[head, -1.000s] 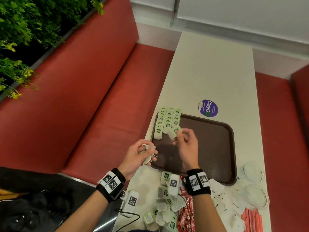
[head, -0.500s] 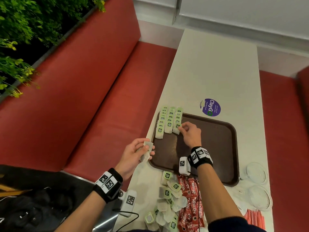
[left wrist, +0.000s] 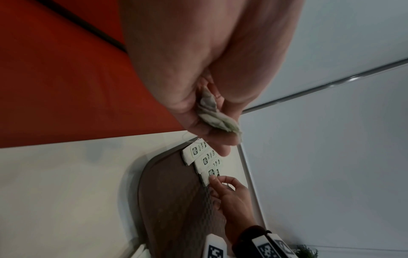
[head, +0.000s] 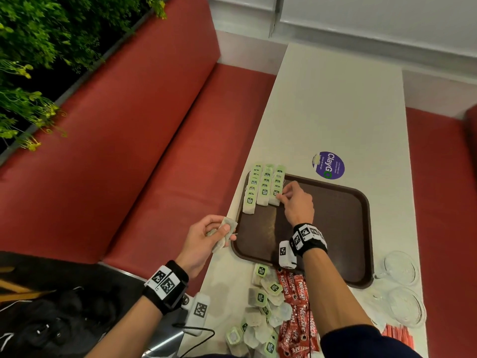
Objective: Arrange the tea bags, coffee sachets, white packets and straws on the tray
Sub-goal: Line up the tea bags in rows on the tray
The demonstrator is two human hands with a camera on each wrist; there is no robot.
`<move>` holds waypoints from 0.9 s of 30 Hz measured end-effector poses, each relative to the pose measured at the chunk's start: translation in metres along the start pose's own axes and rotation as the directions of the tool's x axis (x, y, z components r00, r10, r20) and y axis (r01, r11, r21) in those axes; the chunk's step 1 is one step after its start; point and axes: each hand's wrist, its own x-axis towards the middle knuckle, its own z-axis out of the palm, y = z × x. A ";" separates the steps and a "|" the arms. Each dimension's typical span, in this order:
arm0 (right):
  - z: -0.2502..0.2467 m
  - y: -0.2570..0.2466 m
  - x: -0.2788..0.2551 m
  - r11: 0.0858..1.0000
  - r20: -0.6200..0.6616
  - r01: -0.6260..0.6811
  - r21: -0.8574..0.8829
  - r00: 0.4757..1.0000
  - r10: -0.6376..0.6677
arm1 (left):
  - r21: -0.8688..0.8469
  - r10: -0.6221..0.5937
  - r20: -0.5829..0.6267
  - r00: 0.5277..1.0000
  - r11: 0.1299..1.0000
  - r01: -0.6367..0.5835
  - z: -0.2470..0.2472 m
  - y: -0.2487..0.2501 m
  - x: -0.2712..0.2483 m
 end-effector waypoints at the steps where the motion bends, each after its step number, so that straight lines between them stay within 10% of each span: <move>1: 0.000 0.001 0.001 1.000 0.002 0.005 -0.007 1.000 -0.005 | -0.001 0.001 -0.006 1.000 1.000 -0.001 -0.001 0.000 0.000; 27: 0.030 -0.012 -0.031 0.971 0.004 0.184 -0.154 0.983 -0.186 | -0.039 -0.004 -0.027 1.000 0.999 0.003 0.014 0.005 0.005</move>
